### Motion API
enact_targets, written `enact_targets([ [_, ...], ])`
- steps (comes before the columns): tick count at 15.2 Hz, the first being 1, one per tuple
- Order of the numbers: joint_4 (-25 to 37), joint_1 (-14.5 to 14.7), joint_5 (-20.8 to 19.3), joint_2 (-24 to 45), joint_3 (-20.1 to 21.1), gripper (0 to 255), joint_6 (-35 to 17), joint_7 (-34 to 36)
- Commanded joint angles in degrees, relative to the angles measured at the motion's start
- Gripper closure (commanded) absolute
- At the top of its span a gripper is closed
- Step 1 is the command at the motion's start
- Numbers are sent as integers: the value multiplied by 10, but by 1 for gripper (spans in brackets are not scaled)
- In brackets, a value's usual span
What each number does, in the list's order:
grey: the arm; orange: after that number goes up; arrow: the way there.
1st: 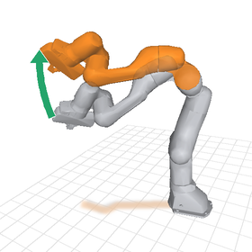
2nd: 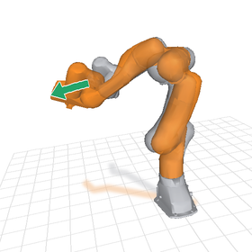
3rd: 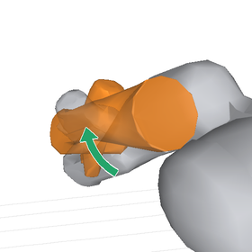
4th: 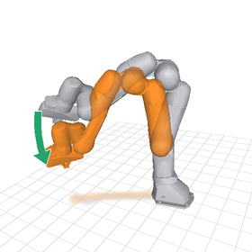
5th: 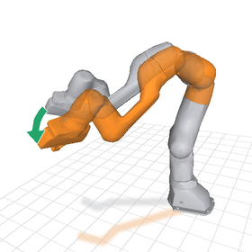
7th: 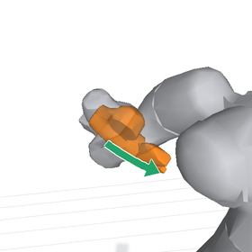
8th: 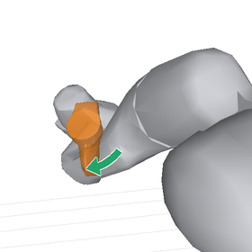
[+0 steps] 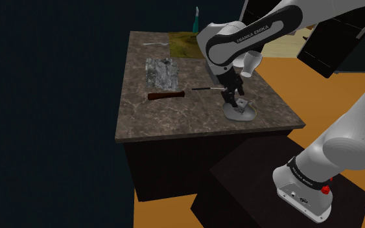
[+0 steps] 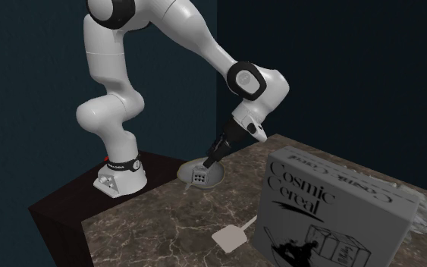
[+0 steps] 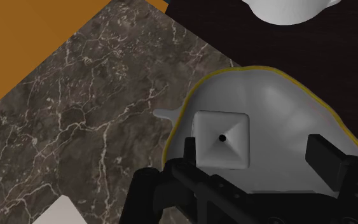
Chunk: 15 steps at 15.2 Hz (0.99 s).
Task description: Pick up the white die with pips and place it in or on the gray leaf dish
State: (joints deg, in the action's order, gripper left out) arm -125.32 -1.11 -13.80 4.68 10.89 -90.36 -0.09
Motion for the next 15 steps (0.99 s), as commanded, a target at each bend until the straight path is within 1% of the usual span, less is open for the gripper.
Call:
enact_targets([
  [1, 0, 0, 0, 0, 0, 0, 0, 0],
  [3, 0, 0, 0, 0, 0, 0, 0, 0],
  [7, 90, 9, 5, 23, 7, 0, 69, 0],
  [15, 90, 9, 5, 23, 7, 0, 69, 0],
])
